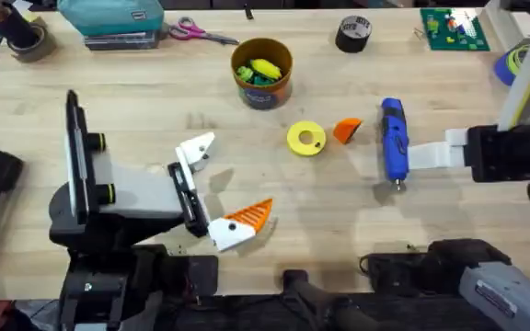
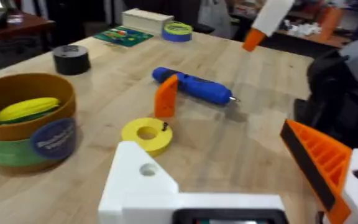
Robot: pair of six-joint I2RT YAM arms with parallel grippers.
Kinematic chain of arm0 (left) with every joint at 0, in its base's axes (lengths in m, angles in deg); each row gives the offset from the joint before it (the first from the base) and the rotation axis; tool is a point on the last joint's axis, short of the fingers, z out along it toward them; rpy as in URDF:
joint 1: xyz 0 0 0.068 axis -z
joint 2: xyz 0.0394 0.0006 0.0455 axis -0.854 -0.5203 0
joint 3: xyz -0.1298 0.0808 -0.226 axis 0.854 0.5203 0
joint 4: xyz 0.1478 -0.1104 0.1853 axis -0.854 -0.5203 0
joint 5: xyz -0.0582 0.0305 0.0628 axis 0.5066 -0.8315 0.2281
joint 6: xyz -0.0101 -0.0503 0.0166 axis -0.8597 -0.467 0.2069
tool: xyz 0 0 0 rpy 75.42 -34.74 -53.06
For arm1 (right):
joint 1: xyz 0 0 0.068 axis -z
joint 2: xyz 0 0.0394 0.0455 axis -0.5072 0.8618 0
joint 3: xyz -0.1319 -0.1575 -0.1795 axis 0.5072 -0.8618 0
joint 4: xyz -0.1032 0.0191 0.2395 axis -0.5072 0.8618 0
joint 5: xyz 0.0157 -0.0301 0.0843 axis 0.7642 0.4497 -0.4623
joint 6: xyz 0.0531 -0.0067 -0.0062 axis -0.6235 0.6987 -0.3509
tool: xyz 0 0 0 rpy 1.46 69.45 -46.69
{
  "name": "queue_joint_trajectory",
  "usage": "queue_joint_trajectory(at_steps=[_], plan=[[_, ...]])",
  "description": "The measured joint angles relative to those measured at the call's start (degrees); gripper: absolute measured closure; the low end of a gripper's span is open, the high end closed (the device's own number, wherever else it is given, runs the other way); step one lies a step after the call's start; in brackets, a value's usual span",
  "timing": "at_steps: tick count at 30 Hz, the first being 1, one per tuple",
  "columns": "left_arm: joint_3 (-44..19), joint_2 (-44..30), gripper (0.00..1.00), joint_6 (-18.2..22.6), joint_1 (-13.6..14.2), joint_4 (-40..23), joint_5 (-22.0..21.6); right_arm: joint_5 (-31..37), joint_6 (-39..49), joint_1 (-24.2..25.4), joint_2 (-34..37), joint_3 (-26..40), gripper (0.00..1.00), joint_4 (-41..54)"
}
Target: Pick up the gripper from the table and insert it into the empty holder that is missing its gripper. Then pick up a screw, insert it into the mounting hole, and use the screwdriver to tighten it. Finally, clean up the table by picking up the vegetable and placing it into the bucket.
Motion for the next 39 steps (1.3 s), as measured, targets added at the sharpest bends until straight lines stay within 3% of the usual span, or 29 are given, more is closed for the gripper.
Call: queue_joint_trajectory(at_steps=[6,12,39], plan=[[0.0,0.0,0.015,0.0,0.0,-1.0,5.5,0.0,0.0,0.0,0.0,0.0,0.005,0.0],[0.0,0.0,0.015,0.0,0.0,-1.5,7.6,0.0,0.0,0.0,0.0,0.0,0.004,0.0],[0.0,0.0,0.015,0.0,0.0,-1.0,6.0,0.0,0.0,0.0,0.0,0.0,0.004,0.0]])
